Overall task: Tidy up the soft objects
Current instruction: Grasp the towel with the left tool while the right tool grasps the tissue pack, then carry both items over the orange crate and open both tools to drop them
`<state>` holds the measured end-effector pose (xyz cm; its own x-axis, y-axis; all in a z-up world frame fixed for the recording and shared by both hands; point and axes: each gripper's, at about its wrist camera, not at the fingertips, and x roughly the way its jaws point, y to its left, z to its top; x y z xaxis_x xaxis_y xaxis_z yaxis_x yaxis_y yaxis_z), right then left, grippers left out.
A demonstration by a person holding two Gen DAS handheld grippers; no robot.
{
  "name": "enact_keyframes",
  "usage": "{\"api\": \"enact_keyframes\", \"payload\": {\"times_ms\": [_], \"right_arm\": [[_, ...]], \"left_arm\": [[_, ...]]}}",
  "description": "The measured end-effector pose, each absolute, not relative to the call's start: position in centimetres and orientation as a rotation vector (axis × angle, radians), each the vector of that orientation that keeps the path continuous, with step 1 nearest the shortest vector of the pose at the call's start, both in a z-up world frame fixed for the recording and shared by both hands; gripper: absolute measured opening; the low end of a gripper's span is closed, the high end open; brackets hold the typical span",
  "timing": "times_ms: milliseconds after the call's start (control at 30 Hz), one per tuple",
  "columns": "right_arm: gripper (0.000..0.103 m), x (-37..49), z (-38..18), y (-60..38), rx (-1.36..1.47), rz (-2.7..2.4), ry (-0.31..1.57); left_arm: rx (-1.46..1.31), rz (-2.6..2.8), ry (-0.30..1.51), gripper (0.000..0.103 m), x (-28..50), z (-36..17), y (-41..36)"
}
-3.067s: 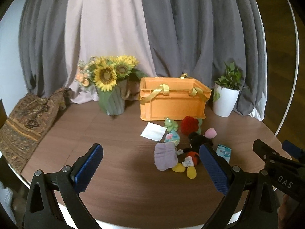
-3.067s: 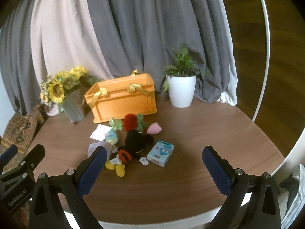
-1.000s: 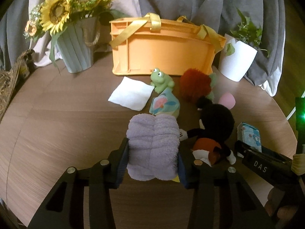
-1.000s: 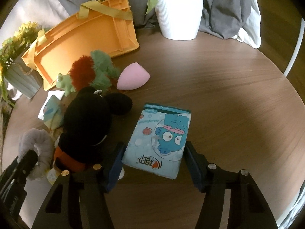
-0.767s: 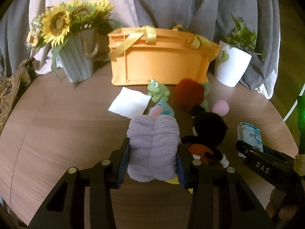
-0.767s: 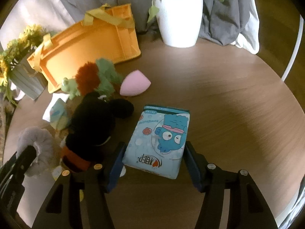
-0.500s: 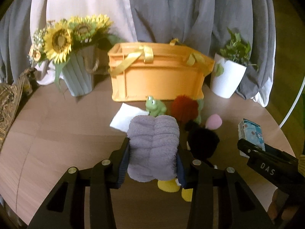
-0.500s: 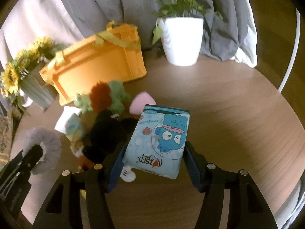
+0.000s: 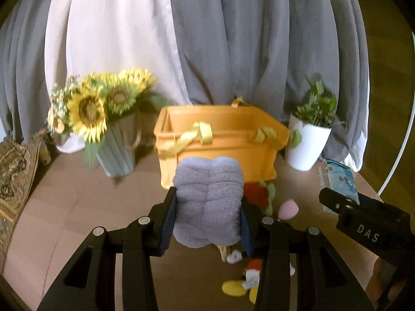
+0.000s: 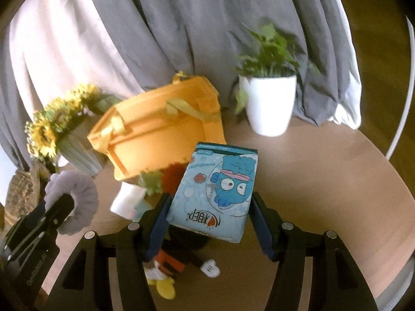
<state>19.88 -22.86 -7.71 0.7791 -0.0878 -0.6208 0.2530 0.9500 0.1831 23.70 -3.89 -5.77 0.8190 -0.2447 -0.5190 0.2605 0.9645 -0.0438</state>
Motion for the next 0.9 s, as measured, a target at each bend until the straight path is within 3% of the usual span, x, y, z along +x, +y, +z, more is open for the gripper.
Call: {"api": "enact_keyframes", "payload": {"times_ms": [900], "right_arm": [[0.061, 28.4, -0.8, -22.7, 0.235, -0.09, 0.433]], "left_arm": [[0.076, -0.259, 0.353, 0.042, 32.0, 0.5, -5.1]]}}
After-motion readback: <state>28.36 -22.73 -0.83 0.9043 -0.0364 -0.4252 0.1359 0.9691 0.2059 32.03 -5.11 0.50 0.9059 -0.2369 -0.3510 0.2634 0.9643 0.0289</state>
